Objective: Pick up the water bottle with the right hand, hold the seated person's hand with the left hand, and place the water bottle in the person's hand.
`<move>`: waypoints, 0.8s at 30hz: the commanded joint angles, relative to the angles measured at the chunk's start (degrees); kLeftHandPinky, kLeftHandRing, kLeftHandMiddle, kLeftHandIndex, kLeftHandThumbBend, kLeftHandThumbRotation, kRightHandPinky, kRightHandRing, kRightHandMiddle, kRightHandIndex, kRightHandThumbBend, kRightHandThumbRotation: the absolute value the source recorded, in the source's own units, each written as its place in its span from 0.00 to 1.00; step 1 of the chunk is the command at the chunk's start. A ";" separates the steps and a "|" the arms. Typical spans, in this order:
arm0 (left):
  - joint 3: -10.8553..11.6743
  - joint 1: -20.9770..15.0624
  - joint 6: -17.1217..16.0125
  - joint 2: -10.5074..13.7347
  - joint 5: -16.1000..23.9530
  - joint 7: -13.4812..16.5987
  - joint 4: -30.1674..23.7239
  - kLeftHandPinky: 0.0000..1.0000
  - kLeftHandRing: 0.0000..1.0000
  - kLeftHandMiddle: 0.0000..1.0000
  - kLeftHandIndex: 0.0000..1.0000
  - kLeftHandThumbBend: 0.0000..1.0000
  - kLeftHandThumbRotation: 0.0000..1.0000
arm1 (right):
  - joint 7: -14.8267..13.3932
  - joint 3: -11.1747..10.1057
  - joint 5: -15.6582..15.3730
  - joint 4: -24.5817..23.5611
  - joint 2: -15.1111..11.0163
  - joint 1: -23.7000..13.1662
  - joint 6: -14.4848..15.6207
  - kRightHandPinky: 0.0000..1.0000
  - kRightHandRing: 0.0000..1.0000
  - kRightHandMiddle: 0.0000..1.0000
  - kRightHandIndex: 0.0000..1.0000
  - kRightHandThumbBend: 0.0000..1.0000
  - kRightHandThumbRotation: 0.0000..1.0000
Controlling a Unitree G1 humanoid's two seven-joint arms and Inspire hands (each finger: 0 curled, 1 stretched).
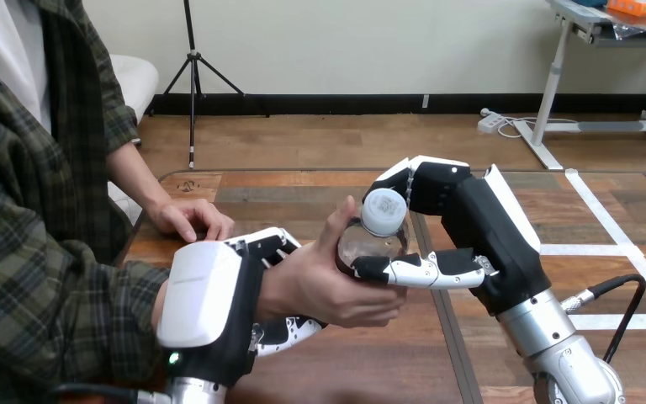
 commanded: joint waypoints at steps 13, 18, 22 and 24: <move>-1.53 -2.20 1.87 0.88 -0.38 -7.71 -5.95 0.57 0.66 0.72 0.76 0.89 0.00 | 0.18 0.12 1.21 -3.20 -0.18 -3.58 -0.17 0.62 0.70 0.75 0.75 0.77 0.00; -1.46 -2.24 0.58 1.92 -3.00 -11.42 -6.43 0.66 0.73 0.79 0.83 0.88 0.00 | 0.56 0.00 1.89 -2.98 -0.18 -3.66 0.14 0.65 0.73 0.78 0.78 0.76 0.00; -1.41 -2.33 -0.83 2.99 -6.70 -15.61 -6.70 0.77 0.82 0.87 0.91 0.88 0.02 | 0.46 -0.13 1.95 -2.73 -0.20 -3.71 -0.11 0.67 0.75 0.79 0.80 0.76 0.00; -1.32 -2.36 -1.64 3.46 -9.01 -17.95 -6.80 0.84 0.88 0.92 0.96 0.89 0.05 | 0.31 -0.20 1.91 -2.68 -0.18 -3.68 -0.13 0.68 0.76 0.80 0.80 0.76 0.00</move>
